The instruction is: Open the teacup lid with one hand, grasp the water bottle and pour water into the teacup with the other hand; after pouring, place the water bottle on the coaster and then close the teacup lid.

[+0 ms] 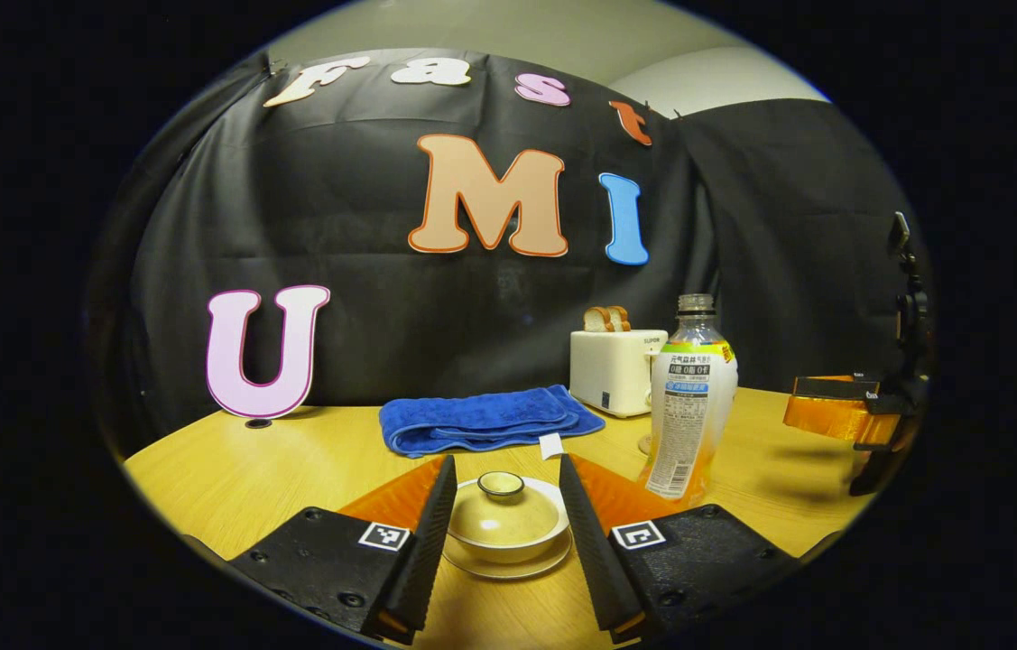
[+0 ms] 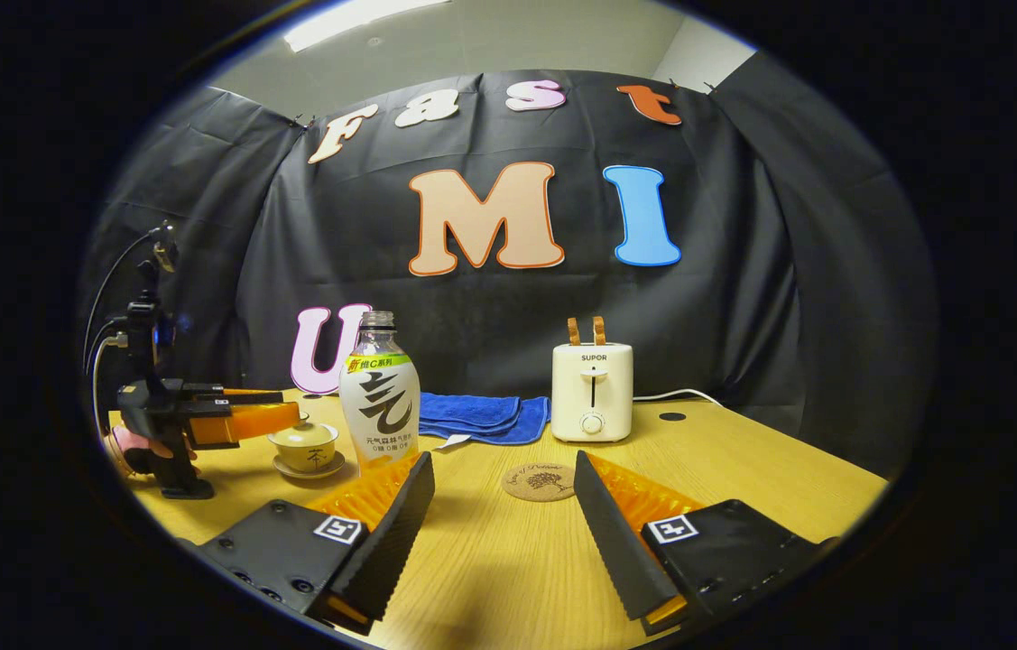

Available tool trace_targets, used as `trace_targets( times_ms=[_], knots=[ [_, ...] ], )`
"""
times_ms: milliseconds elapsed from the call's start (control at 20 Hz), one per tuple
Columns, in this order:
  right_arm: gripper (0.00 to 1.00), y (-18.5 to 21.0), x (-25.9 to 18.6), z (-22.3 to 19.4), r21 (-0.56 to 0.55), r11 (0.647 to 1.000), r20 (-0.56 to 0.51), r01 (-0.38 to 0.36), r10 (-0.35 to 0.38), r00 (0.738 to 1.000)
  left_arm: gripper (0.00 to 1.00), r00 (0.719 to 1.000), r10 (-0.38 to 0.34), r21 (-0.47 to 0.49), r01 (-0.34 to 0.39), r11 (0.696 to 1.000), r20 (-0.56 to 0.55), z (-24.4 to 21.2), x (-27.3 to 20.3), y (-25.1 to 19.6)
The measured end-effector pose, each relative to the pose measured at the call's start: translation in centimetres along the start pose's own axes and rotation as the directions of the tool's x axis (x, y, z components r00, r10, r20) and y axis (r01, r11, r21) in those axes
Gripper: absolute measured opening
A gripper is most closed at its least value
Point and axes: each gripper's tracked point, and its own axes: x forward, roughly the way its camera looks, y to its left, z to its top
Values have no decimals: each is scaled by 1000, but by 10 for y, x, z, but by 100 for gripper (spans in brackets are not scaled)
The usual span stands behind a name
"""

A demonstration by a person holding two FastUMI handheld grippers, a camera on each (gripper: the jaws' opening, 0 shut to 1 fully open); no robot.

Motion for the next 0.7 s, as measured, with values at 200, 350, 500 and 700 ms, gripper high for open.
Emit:
trace_targets(
  times_ms=[200,350,500,700],
  knots=[
    [96,0,0,0,0,1000,0,-1,1,1000,60,999,-23,10,23,1000,-42,-6,5,-4],
    [98,1,0,0,0,1000,-1,-4,4,1000,60,997,-14,16,15,1000,-69,-10,7,-1],
    [98,1,0,0,0,1000,-1,-4,4,1000,45,997,-5,14,6,1000,-80,-11,12,1],
    [98,2,1,-1,0,1000,-1,-7,7,1000,29,996,8,13,-7,1000,-94,-14,16,6]
  ],
)
